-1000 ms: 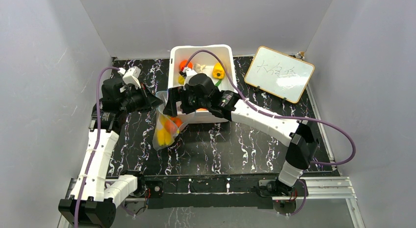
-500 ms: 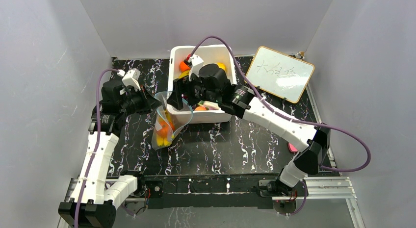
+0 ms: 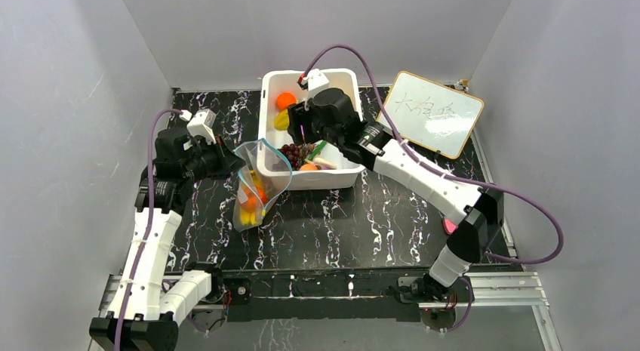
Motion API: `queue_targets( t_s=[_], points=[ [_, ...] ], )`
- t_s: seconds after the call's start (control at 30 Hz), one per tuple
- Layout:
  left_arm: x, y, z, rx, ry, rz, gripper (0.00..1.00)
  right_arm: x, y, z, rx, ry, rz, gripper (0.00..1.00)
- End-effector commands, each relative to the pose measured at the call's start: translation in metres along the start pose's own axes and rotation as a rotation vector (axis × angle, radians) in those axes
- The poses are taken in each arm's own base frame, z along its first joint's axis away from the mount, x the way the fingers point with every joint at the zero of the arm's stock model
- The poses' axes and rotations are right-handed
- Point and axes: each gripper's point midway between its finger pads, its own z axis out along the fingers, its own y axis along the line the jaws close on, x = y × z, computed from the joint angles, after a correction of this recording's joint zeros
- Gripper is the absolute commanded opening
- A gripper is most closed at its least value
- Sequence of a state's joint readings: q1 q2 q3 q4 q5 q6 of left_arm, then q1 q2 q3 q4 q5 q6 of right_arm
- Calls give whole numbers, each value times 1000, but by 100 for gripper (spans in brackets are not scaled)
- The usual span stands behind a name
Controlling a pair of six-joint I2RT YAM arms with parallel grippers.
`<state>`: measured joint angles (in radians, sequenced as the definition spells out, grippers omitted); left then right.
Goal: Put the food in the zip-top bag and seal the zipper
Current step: Pick up the fake vegetable from the bin.
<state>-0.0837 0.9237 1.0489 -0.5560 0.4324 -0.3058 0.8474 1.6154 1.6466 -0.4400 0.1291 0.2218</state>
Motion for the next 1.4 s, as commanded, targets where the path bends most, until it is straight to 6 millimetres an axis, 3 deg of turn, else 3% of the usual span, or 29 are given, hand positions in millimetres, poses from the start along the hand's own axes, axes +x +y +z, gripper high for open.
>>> queue_targets(
  t_s=[0.0, 0.1, 0.33, 0.47, 0.7, 0.93, 1.2, 1.37],
  points=[
    [6, -1, -7, 0, 1, 38, 0, -13, -42, 24, 158, -55, -47, 51],
    [5, -1, -7, 0, -12, 40, 0, -8, -68, 39, 246, -51, -52, 48],
    [2, -3, -8, 10, -22, 50, 0, 27, -139, 85, 468, 16, -81, 47],
    [0, -5, -10, 10, -20, 53, 0, 38, -176, 104, 586, 31, -73, 54],
    [-2, -4, -10, 6, -31, 54, 0, 26, -210, 129, 711, -46, -22, 66],
    [-14, -20, -14, 62, -49, 32, 0, 32, -231, 150, 772, -61, 63, 83],
    [-10, -14, -16, 36, -53, 63, 0, 36, -253, 167, 801, -107, 90, 91],
    [-4, -11, -13, 37, -39, 57, 0, 56, -259, 185, 807, -85, 84, 91]
  ],
)
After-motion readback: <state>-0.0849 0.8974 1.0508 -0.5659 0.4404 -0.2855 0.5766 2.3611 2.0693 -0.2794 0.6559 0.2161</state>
